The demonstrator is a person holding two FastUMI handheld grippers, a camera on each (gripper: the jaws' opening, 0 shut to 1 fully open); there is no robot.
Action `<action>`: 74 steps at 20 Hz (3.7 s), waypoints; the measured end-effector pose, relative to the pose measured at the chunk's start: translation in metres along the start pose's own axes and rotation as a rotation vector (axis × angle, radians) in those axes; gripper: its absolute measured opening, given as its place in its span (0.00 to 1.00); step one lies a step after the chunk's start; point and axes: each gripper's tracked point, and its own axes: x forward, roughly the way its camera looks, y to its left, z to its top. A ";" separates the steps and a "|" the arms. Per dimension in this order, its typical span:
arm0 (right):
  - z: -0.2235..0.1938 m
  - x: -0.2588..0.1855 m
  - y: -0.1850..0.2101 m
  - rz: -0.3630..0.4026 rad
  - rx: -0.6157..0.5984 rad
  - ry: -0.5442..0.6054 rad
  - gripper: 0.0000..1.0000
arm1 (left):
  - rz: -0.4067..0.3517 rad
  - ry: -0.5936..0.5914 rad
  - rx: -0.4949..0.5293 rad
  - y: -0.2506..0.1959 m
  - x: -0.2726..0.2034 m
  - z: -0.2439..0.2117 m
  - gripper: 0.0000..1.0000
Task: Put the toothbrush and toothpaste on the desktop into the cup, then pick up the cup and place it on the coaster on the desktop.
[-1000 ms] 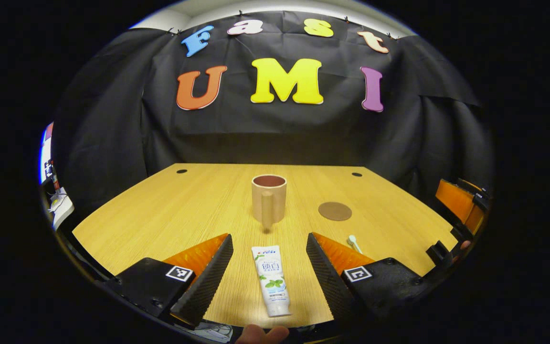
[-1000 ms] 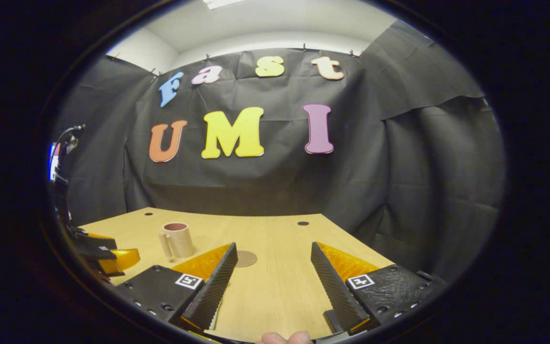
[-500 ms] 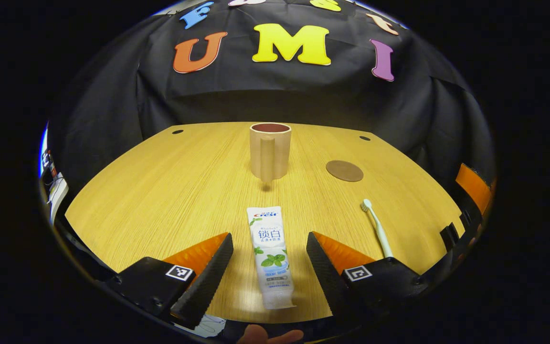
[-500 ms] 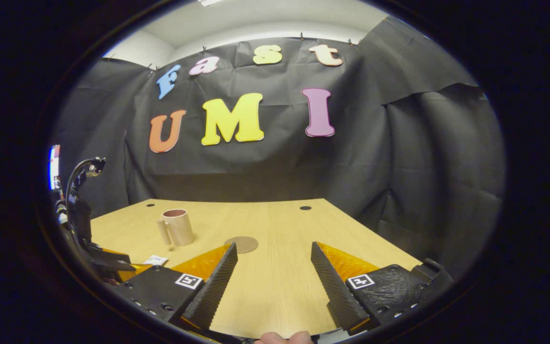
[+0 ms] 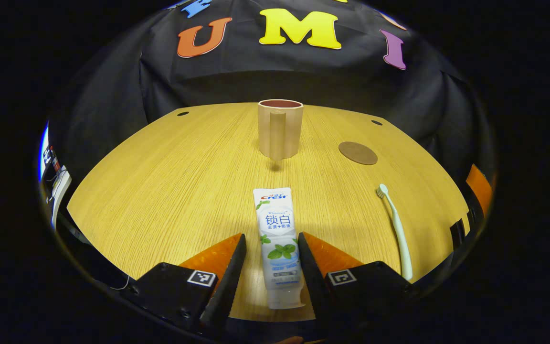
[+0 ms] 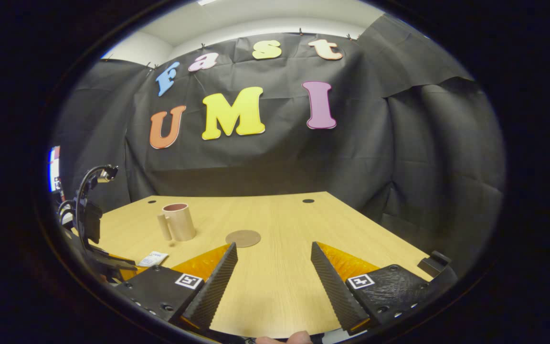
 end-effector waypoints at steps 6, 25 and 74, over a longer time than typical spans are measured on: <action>-0.009 0.000 0.018 0.022 -0.032 0.023 0.94 | 0.014 -0.002 -0.007 0.005 0.000 0.001 0.46; -0.109 0.049 0.091 0.035 -0.011 0.447 0.93 | -0.022 -0.223 -0.051 0.027 -0.055 0.054 0.43; -0.027 0.027 0.018 0.074 0.111 0.223 0.00 | -0.070 -0.792 -0.058 0.008 0.045 0.301 0.43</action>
